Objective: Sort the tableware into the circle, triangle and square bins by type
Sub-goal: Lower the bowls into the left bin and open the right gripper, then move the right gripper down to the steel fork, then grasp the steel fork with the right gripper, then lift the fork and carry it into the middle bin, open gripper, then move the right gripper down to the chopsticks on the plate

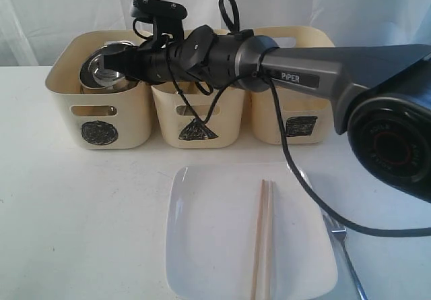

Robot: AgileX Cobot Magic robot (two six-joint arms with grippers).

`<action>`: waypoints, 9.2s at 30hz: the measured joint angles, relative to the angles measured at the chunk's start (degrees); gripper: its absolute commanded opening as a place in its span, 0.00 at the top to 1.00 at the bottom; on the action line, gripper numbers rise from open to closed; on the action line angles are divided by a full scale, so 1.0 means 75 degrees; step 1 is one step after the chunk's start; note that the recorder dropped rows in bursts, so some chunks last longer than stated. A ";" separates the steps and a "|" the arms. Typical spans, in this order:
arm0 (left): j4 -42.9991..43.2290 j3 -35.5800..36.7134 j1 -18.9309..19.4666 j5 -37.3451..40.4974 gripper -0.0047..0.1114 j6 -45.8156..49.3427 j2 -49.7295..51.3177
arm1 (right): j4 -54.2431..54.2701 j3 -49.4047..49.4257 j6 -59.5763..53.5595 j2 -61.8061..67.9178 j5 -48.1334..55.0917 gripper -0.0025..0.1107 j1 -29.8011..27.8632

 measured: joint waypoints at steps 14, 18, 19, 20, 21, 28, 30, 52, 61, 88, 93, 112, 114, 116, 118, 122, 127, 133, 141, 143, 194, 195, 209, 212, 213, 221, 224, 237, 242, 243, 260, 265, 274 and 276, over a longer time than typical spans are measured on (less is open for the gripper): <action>0.0000 0.0000 0.0000 -0.0015 0.96 0.0000 0.0000 | -0.0145 0.0014 -0.0694 -0.1543 0.1012 0.86 0.0000; 0.0000 0.0000 0.0000 -0.0015 0.96 0.0000 0.0000 | -0.0677 0.0014 -0.0781 -0.1968 0.2027 0.98 0.0000; 0.0000 0.0000 0.0000 -0.0015 0.96 0.0000 0.0000 | -0.0795 0.0014 -0.0781 -0.2031 0.2205 0.98 0.0000; 0.0000 0.0000 0.0000 -0.0015 0.96 0.0000 0.0000 | -0.0877 0.0074 -0.0781 -0.2110 0.2368 0.98 0.0000; 0.0000 0.0000 0.0000 -0.0015 0.96 0.0000 0.0000 | -0.0912 0.0183 -0.0781 -0.2225 0.2479 0.98 0.0000; 0.0000 0.0000 0.0000 -0.0015 0.96 0.0000 0.0000 | -0.1046 0.1966 -0.0781 -0.3370 0.2314 0.98 0.0000; 0.0000 0.0000 0.0000 -0.0015 0.96 0.0000 0.0000 | -0.1064 0.2691 -0.0781 -0.3873 0.2040 0.98 0.0000; 0.0000 0.0000 0.0000 -0.0015 0.96 0.0000 0.0000 | -0.6536 0.7245 0.6050 -1.0207 0.5440 0.98 0.0000; 0.0000 0.0000 0.0000 -0.0015 0.96 0.0000 0.0000 | -0.6999 0.7476 0.6335 -0.9901 0.6101 0.94 0.0000; 0.0000 0.0000 0.0000 -0.0015 0.96 0.0000 0.0000 | -0.8215 0.8118 0.7001 -0.7222 0.6844 0.52 -0.0034; 0.0000 0.0000 0.0000 -0.0015 0.96 0.0000 0.0000 | -0.8201 0.8830 0.7106 -0.7222 0.6107 0.52 -0.0404; 0.0000 0.0000 0.0000 -0.0015 0.96 0.0000 0.0000 | -0.8100 0.8974 0.7120 -0.5640 0.4237 0.52 -0.0980; 0.0000 0.0000 0.0000 -0.0015 0.96 0.0000 0.0000 | -0.8141 0.8974 0.7120 -0.5409 0.4040 0.52 -0.1022; 0.0000 0.0000 0.0000 -0.0015 0.96 0.0000 0.0000 | -0.8105 0.8974 0.7120 -0.5204 0.3859 0.52 -0.1059; 0.0000 0.0000 0.0000 -0.0015 0.96 0.0000 0.0000 | -0.8088 0.8974 0.7120 -0.5066 0.3747 0.53 -0.1123; 0.0000 0.0000 0.0000 -0.0015 0.96 0.0000 0.0000 | -0.8088 0.8974 0.7134 -0.4813 0.3630 0.63 -0.1214; 0.0000 0.0000 0.0000 -0.0015 0.96 0.0000 0.0000 | -0.8068 0.8944 0.7134 -0.4697 0.3531 0.76 -0.1227; 0.0000 0.0000 0.0000 -0.0015 0.96 0.0000 0.0000 | -0.8068 0.8914 0.7134 -0.4630 0.3467 0.98 -0.1227; 0.0000 0.0000 0.0000 -0.0015 0.96 0.0000 0.0000 | -0.8115 0.8914 0.7134 -0.4616 0.3479 0.98 -0.1227; 0.0000 0.0000 0.0000 -0.0015 0.96 0.0000 0.0000 | -0.8115 0.8914 0.7134 -0.4616 0.3493 0.98 -0.1227; 0.0089 0.0000 0.0000 -0.0015 0.96 0.0000 0.0000 | -0.7352 0.4182 0.6014 -0.3919 -0.0483 0.98 -0.1256; 0.0089 0.0000 0.0000 -0.0015 0.96 0.0000 0.0000 | -0.7341 0.4029 0.6014 -0.3723 -0.0799 0.98 -0.1256; 0.0104 0.0000 0.0000 -0.0015 0.96 0.0000 0.0000 | -0.7295 0.2378 0.6014 -0.1448 -0.1822 0.76 -0.1256; 0.0104 0.0000 0.0000 -0.0015 0.96 0.0000 0.0000 | -0.7310 0.2329 0.5999 -0.1448 -0.1622 0.59 -0.1256; 0.0104 0.0000 0.0000 -0.0015 0.96 0.0000 0.0000 | -0.7310 0.2307 0.5999 -0.1448 -0.1578 0.54 -0.1256; 0.0104 0.0000 0.0000 -0.0015 0.96 0.0000 0.0000 | -0.7310 0.2284 0.5999 -0.1774 -0.0734 0.55 -0.1256; 0.0104 0.0000 0.0000 -0.0015 0.96 0.0000 0.0000 | -0.7310 0.2284 0.5848 -0.2301 0.0600 0.57 -0.1256; 0.0104 0.0000 0.0000 -0.0015 0.96 0.0000 0.0000 | -0.6553 0.3362 0.5381 -0.4932 0.5576 0.66 -0.1256; 0.0104 0.0000 0.0000 -0.0015 0.96 0.0000 0.0000 | -0.5743 0.4743 0.5180 -0.5490 0.6160 0.66 -0.0938; 0.0104 0.0000 0.0000 -0.0015 0.96 0.0000 0.0000 | -0.5505 0.4940 0.5103 -0.5516 0.6196 0.64 -0.0861; 0.0104 0.0000 0.0000 -0.0028 0.96 0.0000 0.0000 | -0.3209 0.7082 0.5086 -0.5336 0.5175 0.52 -0.0493; 0.0104 0.0000 0.0000 -0.0043 0.96 0.0000 0.0000 | -0.3092 0.7190 0.5510 -0.5162 0.4619 0.52 -0.0493; 0.0104 0.0000 0.0000 -0.0043 0.96 0.0000 0.0000 | -0.2874 0.7208 0.5727 -0.4626 0.4424 0.52 -0.0389; 0.0104 0.0000 0.0000 -0.0043 0.96 0.0000 0.0000 | -0.2874 0.7208 0.5727 -0.4494 0.4339 0.52 -0.0298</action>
